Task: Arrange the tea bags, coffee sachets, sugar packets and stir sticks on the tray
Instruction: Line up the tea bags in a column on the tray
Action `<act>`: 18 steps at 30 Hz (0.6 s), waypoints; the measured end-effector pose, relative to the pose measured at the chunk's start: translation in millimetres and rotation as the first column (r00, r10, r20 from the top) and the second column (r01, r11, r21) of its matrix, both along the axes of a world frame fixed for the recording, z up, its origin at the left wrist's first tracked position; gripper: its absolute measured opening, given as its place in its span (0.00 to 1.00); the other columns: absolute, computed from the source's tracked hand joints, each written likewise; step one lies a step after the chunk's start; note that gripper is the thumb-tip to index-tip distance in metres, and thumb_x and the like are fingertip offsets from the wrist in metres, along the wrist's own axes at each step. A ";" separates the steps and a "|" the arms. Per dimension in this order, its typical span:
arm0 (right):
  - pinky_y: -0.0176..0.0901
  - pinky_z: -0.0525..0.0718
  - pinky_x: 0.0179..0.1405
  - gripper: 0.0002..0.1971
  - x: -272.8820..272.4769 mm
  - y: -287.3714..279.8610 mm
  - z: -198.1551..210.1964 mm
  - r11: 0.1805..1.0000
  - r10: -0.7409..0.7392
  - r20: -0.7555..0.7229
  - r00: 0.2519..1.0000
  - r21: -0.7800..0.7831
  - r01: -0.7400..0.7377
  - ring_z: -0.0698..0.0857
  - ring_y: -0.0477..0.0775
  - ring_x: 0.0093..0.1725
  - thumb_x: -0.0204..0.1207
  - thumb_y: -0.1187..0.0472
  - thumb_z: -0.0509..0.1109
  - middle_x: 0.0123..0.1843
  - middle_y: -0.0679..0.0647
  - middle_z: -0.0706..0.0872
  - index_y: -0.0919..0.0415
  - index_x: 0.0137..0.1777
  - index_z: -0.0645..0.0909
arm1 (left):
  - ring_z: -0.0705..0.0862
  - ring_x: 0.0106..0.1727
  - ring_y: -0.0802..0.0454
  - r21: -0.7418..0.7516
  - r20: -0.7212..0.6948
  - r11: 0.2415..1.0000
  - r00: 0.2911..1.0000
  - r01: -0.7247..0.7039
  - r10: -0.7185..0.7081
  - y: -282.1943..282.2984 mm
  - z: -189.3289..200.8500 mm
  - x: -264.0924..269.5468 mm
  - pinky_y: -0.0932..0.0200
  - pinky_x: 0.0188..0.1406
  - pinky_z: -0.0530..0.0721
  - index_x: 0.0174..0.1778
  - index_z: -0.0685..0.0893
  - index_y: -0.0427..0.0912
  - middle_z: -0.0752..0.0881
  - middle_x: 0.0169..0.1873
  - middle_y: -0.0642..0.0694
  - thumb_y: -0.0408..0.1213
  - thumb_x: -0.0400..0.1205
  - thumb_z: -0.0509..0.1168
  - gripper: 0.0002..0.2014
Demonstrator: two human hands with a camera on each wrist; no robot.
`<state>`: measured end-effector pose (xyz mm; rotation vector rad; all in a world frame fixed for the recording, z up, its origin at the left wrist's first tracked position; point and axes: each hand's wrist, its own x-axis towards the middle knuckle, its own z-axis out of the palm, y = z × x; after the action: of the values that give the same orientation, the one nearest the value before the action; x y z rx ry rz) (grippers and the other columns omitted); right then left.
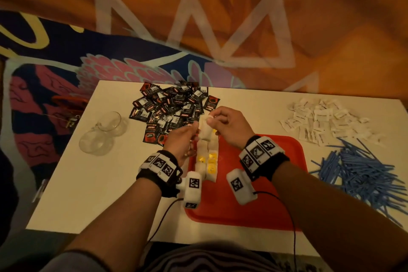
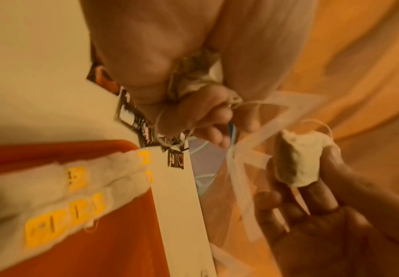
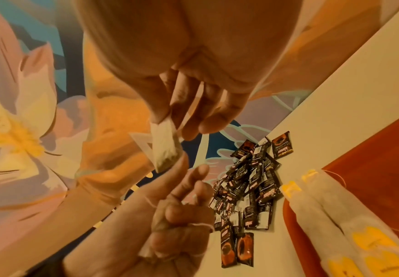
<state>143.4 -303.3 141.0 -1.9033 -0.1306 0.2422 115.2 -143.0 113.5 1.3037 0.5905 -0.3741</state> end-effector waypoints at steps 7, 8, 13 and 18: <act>0.37 0.80 0.33 0.08 -0.4 0.6 7.2 0.999 -0.007 0.040 0.999 -0.034 0.009 0.85 0.55 0.33 0.77 0.60 0.75 0.37 0.56 0.90 0.49 0.49 0.78 | 0.70 0.17 0.59 0.235 0.316 0.968 0.935 0.085 -0.159 1.5 25.5 4.2 0.65 0.17 0.67 0.49 0.89 0.39 0.82 0.27 0.52 0.37 0.82 0.72 0.05; 0.32 0.80 0.33 0.10 -1.8 0.2 7.8 0.999 -0.019 0.056 0.998 -0.042 0.021 0.87 0.53 0.34 0.76 0.60 0.76 0.37 0.54 0.90 0.50 0.51 0.77 | 0.72 0.17 0.60 0.282 0.347 0.956 0.921 0.079 -0.178 0.0 28.0 5.5 0.66 0.16 0.68 0.48 0.89 0.38 0.83 0.29 0.51 0.36 0.81 0.73 0.05; 0.29 0.79 0.44 0.14 -6.4 -0.7 1.4 0.992 0.088 -0.024 0.996 -0.088 -0.090 0.87 0.40 0.44 0.69 0.57 0.82 0.44 0.44 0.89 0.47 0.52 0.84 | 0.74 0.17 0.64 0.269 0.398 0.963 0.910 0.006 -0.117 -3.6 35.0 10.1 0.68 0.14 0.69 0.46 0.87 0.37 0.84 0.29 0.49 0.31 0.82 0.71 0.01; 0.33 0.79 0.41 0.07 -8.9 -0.1 -3.0 0.994 0.039 -0.066 0.997 -0.097 -0.045 0.85 0.38 0.37 0.69 0.53 0.81 0.36 0.41 0.88 0.42 0.35 0.85 | 0.71 0.15 0.62 0.286 0.395 0.957 0.915 -0.042 -0.078 -1.6 24.7 9.4 0.67 0.14 0.68 0.43 0.86 0.39 0.82 0.20 0.55 0.33 0.84 0.70 0.04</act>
<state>134.5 -303.4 138.0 -1.9894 -0.1176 0.3428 124.6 -144.6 138.2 1.6154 0.2867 -0.0235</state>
